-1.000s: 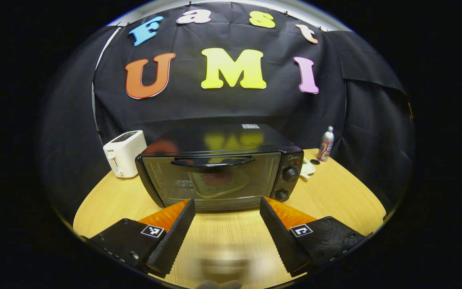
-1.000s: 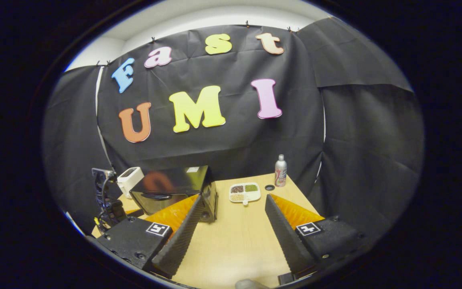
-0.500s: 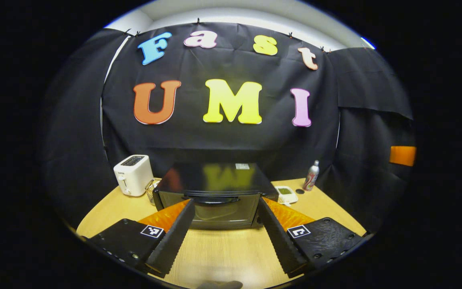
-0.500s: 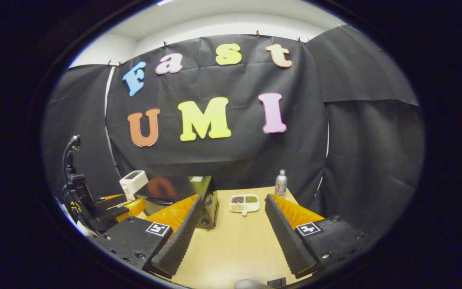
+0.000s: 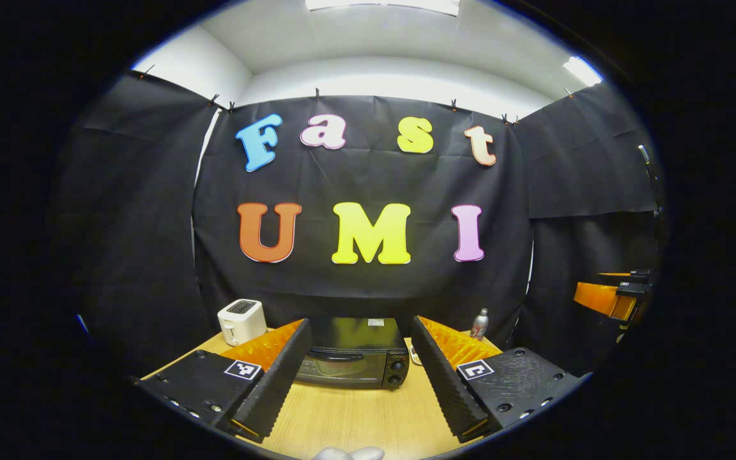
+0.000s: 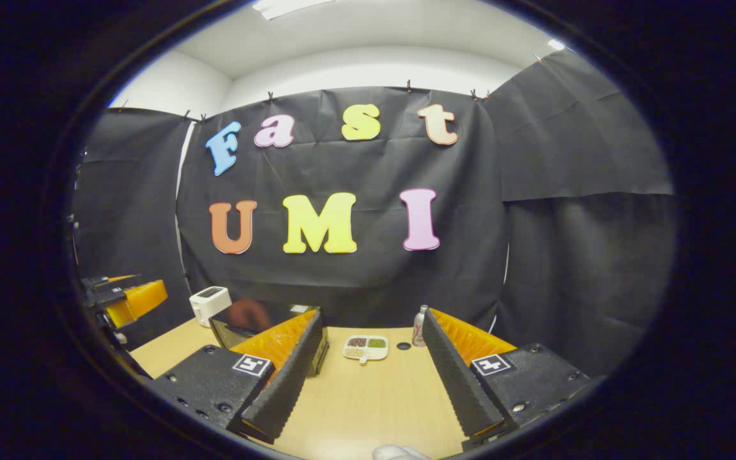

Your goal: Open the electric oven with the left hand, put the food in, and close the electric oven.

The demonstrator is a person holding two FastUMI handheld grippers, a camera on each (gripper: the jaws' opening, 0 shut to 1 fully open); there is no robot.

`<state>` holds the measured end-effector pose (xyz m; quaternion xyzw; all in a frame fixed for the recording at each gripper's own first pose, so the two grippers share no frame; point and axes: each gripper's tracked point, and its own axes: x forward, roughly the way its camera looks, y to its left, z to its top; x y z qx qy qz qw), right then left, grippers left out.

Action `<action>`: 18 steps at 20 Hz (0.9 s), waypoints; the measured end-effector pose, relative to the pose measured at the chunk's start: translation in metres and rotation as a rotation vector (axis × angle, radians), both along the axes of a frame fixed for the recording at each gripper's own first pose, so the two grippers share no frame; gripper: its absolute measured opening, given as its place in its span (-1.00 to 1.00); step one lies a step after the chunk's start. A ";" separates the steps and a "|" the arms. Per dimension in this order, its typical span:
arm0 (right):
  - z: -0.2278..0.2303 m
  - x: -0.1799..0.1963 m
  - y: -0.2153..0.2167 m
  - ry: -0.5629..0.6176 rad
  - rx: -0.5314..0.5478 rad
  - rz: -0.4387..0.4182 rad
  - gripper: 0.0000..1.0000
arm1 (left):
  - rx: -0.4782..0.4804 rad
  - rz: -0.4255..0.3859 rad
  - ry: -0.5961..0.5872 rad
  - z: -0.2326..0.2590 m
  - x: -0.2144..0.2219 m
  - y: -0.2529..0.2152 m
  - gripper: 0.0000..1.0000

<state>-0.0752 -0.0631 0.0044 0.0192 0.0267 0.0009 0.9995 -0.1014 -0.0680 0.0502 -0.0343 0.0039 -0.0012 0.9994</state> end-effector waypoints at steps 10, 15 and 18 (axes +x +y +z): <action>-0.011 -0.017 -0.013 -0.012 0.030 0.034 0.93 | 0.036 0.040 -0.028 0.014 -0.028 -0.021 0.91; -0.014 -0.020 -0.016 -0.008 0.043 0.029 0.93 | 0.045 0.023 -0.029 0.015 -0.024 -0.025 0.91; -0.013 -0.018 -0.017 -0.008 0.040 0.027 0.93 | 0.058 0.028 -0.031 0.014 -0.022 -0.023 0.92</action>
